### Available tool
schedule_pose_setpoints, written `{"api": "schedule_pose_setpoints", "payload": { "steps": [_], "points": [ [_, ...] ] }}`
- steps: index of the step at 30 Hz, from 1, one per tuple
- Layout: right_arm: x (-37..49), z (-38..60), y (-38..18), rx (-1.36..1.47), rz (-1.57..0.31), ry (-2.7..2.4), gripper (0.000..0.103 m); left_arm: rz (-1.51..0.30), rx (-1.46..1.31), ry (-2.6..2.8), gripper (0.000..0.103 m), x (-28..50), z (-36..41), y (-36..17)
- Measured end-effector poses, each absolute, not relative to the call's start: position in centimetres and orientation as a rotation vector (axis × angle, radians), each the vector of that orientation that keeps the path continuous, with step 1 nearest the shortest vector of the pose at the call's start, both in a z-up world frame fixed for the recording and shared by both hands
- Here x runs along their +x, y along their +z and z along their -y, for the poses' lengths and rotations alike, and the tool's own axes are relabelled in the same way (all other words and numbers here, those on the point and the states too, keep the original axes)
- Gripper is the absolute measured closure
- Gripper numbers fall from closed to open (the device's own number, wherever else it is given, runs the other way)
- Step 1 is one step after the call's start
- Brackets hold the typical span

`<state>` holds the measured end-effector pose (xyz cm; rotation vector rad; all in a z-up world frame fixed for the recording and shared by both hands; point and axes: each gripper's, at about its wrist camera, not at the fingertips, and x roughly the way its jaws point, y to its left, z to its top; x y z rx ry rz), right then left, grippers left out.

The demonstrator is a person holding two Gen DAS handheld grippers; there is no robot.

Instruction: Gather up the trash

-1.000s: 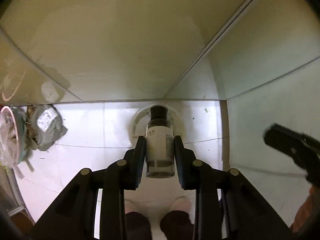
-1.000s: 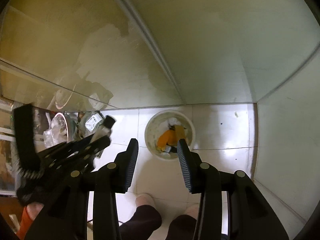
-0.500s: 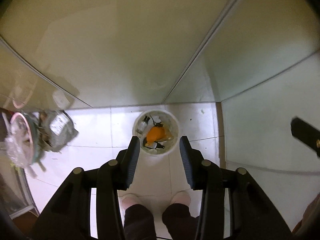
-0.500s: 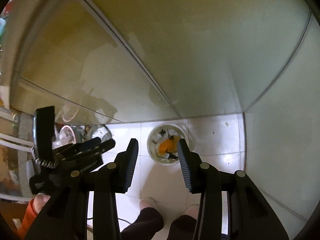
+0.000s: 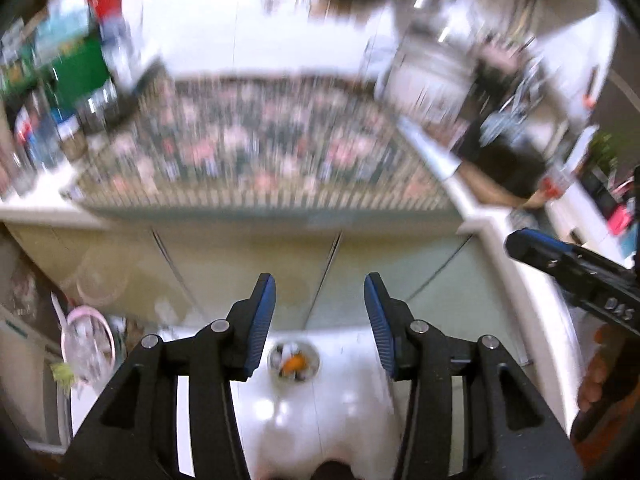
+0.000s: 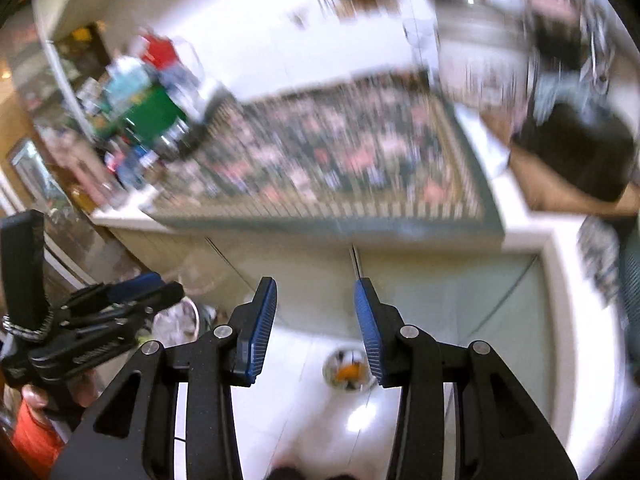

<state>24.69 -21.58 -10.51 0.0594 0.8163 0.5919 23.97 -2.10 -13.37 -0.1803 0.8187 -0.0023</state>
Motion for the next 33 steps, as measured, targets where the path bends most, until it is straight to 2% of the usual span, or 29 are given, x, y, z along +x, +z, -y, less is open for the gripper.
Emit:
{"api": "schedule_pose_setpoints", "payload": {
  "steps": [3,8,10,11,12,13,14,18,20,22,33],
  "points": [
    [21.8,21.6,-6.8,0.071,-0.722,0.597,0.066,-0.712,-0.141,-0.001,0.057,20.0,2.1,-7.7],
    [16.7,21.2,-2.3,0.082,-0.603,0.604,0.066,-0.595,-0.105,-0.026,0.049,13.9,1.6,-2.5],
    [14.5,21.3,-1.2,0.066,-0.561,0.586,0.066,-0.557,-0.095,-0.038,0.035,11.6,1.4,-1.1],
    [13.4,21.2,-0.8,0.060,-0.543,0.577,0.061,-0.538,-0.091,-0.043,0.031,10.3,1.2,-0.3],
    [12.0,21.0,-0.2,0.057,-0.522,0.563,0.056,-0.524,-0.091,-0.043,0.023,9.3,1.1,0.4],
    [11.1,21.1,0.1,0.059,-0.506,0.552,0.046,-0.513,-0.095,-0.044,0.016,8.4,1.0,0.8],
    [10.4,21.1,0.4,0.062,-0.493,0.540,0.039,-0.501,-0.099,-0.046,0.013,7.4,0.7,1.3],
    [7.6,20.7,1.4,0.052,-0.457,0.513,0.027,-0.466,-0.101,-0.053,0.010,4.1,0.2,2.2],
    [6.3,20.5,1.6,0.040,-0.444,0.495,0.012,-0.458,-0.099,-0.053,0.008,2.7,-0.1,2.3],
    [5.2,20.3,1.7,0.032,-0.427,0.469,0.002,-0.458,-0.097,-0.053,0.007,1.6,-0.5,2.3],
    [3.0,19.6,1.6,0.017,-0.448,0.472,0.002,-0.463,-0.108,-0.061,0.007,-0.9,-1.3,2.2]
  ]
}}
